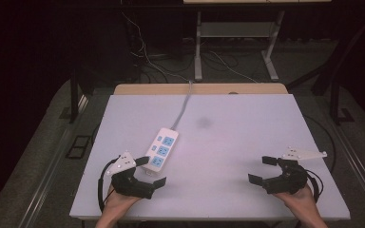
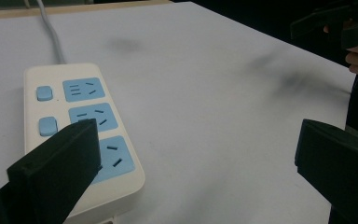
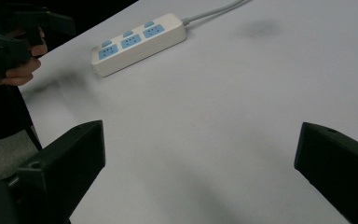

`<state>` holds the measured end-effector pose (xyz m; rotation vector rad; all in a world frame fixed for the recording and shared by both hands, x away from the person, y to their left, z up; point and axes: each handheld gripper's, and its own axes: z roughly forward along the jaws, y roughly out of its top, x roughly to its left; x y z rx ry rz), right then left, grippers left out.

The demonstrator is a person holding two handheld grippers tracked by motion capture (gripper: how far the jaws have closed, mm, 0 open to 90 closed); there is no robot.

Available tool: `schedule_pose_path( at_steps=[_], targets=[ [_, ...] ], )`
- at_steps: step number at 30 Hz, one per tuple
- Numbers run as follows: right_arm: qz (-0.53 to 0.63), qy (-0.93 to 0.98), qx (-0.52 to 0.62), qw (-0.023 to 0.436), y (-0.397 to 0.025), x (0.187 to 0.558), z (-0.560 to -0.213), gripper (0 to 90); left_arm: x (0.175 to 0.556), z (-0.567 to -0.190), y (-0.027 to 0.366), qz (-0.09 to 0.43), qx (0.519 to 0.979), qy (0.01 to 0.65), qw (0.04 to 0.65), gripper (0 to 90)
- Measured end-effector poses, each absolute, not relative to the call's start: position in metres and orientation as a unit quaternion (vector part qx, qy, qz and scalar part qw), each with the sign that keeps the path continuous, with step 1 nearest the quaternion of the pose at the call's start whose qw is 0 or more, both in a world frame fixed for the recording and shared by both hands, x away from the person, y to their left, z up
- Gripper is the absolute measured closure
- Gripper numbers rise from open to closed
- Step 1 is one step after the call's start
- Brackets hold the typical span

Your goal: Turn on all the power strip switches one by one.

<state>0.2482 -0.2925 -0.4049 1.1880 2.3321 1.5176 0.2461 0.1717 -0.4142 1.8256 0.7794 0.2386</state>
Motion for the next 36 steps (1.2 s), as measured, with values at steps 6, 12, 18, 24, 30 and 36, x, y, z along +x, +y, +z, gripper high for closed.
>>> schedule_pose_path(
  at_steps=[6, 12, 18, 24, 30, 36],
  targets=[
    [0.502, 0.768, 0.394, 0.057, -0.2934, 0.2484, -0.4055, 1.7, 0.2451, -0.4136, 0.1718, 0.102, 0.768, 0.327, 0.54, 0.0],
    [0.502, 0.766, 0.397, 0.055, -0.295, 0.2476, -0.4063, 1.7, 0.2446, -0.4131, 0.1708, 0.104, 0.771, 0.328, 0.536, 0.0],
    [0.498, 0.768, 0.398, 0.054, -0.2949, 0.2484, -0.4079, 1.7, 0.2443, -0.4121, 0.1678, 0.101, 0.777, 0.325, 0.529, 0.0],
    [0.497, 0.769, 0.399, 0.051, -0.2944, 0.2485, -0.4091, 1.7, 0.2445, -0.4117, 0.1657, 0.097, 0.783, 0.324, 0.522, 0.0],
    [0.496, 0.769, 0.4, 0.052, -0.2946, 0.2488, -0.4092, 1.7, 0.2443, -0.4097, 0.1671, 0.093, 0.784, 0.329, 0.518, 0.0],
    [0.497, 0.769, 0.399, 0.051, -0.2951, 0.2486, -0.4089, 1.7, 0.2451, -0.4044, 0.169, 0.092, 0.786, 0.332, 0.513, 0.0]
  ],
)
